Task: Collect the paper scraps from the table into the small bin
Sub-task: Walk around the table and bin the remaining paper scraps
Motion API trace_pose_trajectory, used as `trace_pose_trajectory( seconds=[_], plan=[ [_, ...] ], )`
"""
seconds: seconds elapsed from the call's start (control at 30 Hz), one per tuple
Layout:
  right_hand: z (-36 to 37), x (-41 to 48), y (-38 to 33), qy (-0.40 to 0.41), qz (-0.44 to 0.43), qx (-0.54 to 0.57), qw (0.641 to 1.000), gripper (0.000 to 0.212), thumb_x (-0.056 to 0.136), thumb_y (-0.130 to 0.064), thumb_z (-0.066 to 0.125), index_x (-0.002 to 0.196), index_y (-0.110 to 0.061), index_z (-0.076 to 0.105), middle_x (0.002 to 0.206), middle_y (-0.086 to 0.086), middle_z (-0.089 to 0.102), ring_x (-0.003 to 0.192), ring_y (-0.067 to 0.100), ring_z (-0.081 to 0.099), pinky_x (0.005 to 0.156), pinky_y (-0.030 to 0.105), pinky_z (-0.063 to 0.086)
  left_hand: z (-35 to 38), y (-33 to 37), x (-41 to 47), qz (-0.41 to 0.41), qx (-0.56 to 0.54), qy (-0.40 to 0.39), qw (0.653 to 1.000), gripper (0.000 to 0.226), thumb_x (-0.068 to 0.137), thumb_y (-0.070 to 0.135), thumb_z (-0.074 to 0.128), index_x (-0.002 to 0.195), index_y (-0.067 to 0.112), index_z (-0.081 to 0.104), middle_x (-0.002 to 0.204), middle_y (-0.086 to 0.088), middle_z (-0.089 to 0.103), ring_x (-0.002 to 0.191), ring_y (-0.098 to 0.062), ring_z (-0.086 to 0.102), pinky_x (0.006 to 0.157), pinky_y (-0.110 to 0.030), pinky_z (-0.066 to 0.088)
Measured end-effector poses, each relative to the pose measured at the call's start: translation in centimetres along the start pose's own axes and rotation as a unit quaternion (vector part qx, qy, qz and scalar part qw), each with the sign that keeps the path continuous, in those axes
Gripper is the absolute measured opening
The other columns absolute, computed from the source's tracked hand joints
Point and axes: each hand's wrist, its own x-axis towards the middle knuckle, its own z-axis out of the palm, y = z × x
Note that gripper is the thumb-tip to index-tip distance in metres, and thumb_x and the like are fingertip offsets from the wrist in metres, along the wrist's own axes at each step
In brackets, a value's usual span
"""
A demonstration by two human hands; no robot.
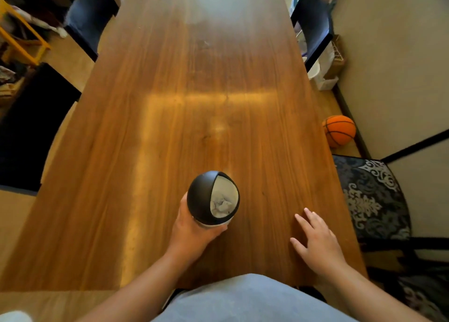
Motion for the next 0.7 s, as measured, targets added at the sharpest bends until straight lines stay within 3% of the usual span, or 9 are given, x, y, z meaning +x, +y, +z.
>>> trace_pose_trajectory(
  seconds=[0.07, 0.13, 0.2, 0.33, 0.43, 0.6, 0.7],
  plan=[
    [0.1, 0.0, 0.1, -0.002, 0.003, 0.003, 1.000, 0.071, 0.087, -0.055, 0.058, 0.150, -0.034, 0.032, 0.162, -0.006, 0.021, 0.150, 0.017, 0.018, 0.117, 0.039, 0.028, 0.2, -0.3, 0.0, 0.005, 0.020, -0.015, 1.000, 0.114, 0.048, 0.053, 0.099, 0.140, 0.053, 0.033, 0.136, 0.028, 0.052, 0.123, 0.002, 0.054, 0.098, -0.029, 0.053],
    [0.0, 0.0, 0.0, -0.006, 0.005, 0.003, 1.000, 0.070, 0.088, -0.054, 0.057, 0.150, -0.034, 0.031, 0.162, -0.007, 0.019, 0.150, 0.016, 0.016, 0.117, 0.039, 0.027, 0.3, -0.6, 0.1, 0.017, 0.035, -0.031, 0.999, 0.112, 0.049, 0.051, 0.098, 0.133, 0.069, 0.025, 0.138, 0.025, 0.048, 0.125, -0.002, 0.050, 0.091, -0.016, 0.046],
    [0.0, 0.0, -0.1, -0.007, 0.007, 0.006, 1.000, 0.070, 0.089, -0.053, 0.057, 0.150, -0.034, 0.031, 0.162, -0.006, 0.019, 0.150, 0.016, 0.016, 0.117, 0.040, 0.027, 0.3, -0.7, 0.2, 0.023, 0.039, -0.045, 0.998, 0.114, 0.050, 0.051, 0.096, 0.128, 0.078, 0.018, 0.134, 0.033, 0.044, 0.121, 0.005, 0.047, 0.085, -0.008, 0.040],
    [0.0, 0.0, -0.1, -0.009, 0.007, 0.000, 1.000, 0.070, 0.089, -0.053, 0.057, 0.150, -0.034, 0.031, 0.162, -0.006, 0.019, 0.150, 0.016, 0.016, 0.116, 0.040, 0.029, 0.2, -1.1, 0.2, 0.026, 0.046, -0.065, 0.997, 0.118, 0.053, 0.047, 0.097, 0.135, 0.072, 0.016, 0.125, 0.058, 0.031, 0.117, 0.027, 0.040, 0.086, -0.006, 0.041],
    [0.3, 0.1, 0.2, -0.011, 0.003, -0.001, 1.000, 0.070, 0.089, -0.054, 0.057, 0.150, -0.034, 0.031, 0.163, -0.007, 0.018, 0.150, 0.016, 0.015, 0.116, 0.040, 0.029, 0.2, -1.5, 0.0, 0.017, 0.056, -0.068, 0.996, 0.121, 0.052, 0.048, 0.096, 0.133, 0.077, 0.011, 0.125, 0.060, 0.029, 0.118, 0.033, 0.034, 0.084, -0.002, 0.038],
    [0.5, -0.2, 0.1, -0.006, 0.008, -0.001, 1.000, 0.068, 0.089, -0.052, 0.058, 0.149, -0.033, 0.033, 0.162, -0.006, 0.021, 0.150, 0.018, 0.017, 0.115, 0.042, 0.031, 0.4, -1.7, -0.8, 0.015, 0.064, -0.068, 0.996, 0.125, 0.050, 0.048, 0.097, 0.135, 0.076, 0.009, 0.136, 0.045, 0.034, 0.120, 0.031, 0.035, 0.087, -0.003, 0.036],
    [0.9, -0.4, 0.3, -0.002, 0.006, -0.007, 1.000, 0.067, 0.089, -0.051, 0.058, 0.149, -0.033, 0.035, 0.161, -0.005, 0.023, 0.149, 0.018, 0.020, 0.114, 0.042, 0.033, 0.9, -2.2, -1.2, 0.005, 0.066, -0.062, 0.996, 0.128, 0.051, 0.044, 0.099, 0.137, 0.074, 0.009, 0.145, 0.024, 0.041, 0.125, 0.011, 0.042, 0.091, -0.007, 0.036]
  ],
)
